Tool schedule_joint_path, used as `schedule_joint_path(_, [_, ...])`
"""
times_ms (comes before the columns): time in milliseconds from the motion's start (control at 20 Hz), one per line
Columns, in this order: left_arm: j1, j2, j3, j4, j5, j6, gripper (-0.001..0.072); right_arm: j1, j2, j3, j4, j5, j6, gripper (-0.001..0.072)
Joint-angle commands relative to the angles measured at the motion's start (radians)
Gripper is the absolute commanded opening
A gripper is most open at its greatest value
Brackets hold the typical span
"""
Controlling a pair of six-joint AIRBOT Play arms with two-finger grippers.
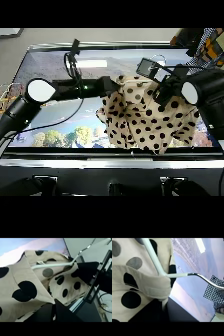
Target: Fold the clothes and pants, and hang the long-sleeved shirts on hangers.
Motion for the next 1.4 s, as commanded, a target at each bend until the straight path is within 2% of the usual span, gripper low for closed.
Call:
schedule_joint_path(0, [-0.076,-0.005,-0.003,-0.003,-0.012,0.092,0.0022,0.011,-0.004,0.003,-0.003,-0.057,0.065,0.0018])
schedule_joint_path(350, [-0.159,-0.059,-0.06,0.001,-0.024,0.208,0.0022,0.011,0.063,0.003,-0.017,-0.082,0.066,0.0018])
schedule_joint_path(600, [-0.158,-0.064,-0.059,0.042,-0.022,0.217,0.0032,0.011,0.116,0.003,-0.031,-0.082,0.066,0.0018])
schedule_joint_path(650, [-0.152,-0.06,-0.058,0.042,-0.02,0.217,0.0122,0.011,0.124,0.003,-0.029,-0.082,0.066,0.0018])
schedule_joint_path(750, [-0.117,-0.043,-0.044,0.042,-0.026,0.217,0.0553,0.011,0.139,0.003,-0.024,-0.082,0.065,0.0019])
schedule_joint_path(800, [-0.089,-0.029,-0.032,0.043,-0.035,0.225,0.0688,0.011,0.144,0.003,-0.024,-0.082,0.065,0.0019])
schedule_joint_path(950, [0.037,0.038,0.009,0.046,-0.117,0.348,0.0687,0.011,0.148,0.003,0.019,-0.082,0.056,0.0019])
schedule_joint_path(1050, [0.131,0.091,0.026,0.046,-0.148,0.428,0.0685,0.011,0.147,0.003,0.077,-0.082,-0.032,0.0019])
schedule_joint_path(1200, [0.225,0.154,0.026,0.046,-0.177,0.623,0.0669,0.011,0.139,0.002,0.125,-0.082,-0.204,0.002])
schedule_joint_path(1250, [0.242,0.161,0.026,0.046,-0.207,0.694,0.0669,0.011,0.135,0.002,0.138,-0.082,-0.239,0.002])
schedule_joint_path(1350, [0.257,0.154,0.024,0.046,-0.284,0.772,0.0669,0.011,0.124,0.002,0.18,-0.082,-0.266,0.002])
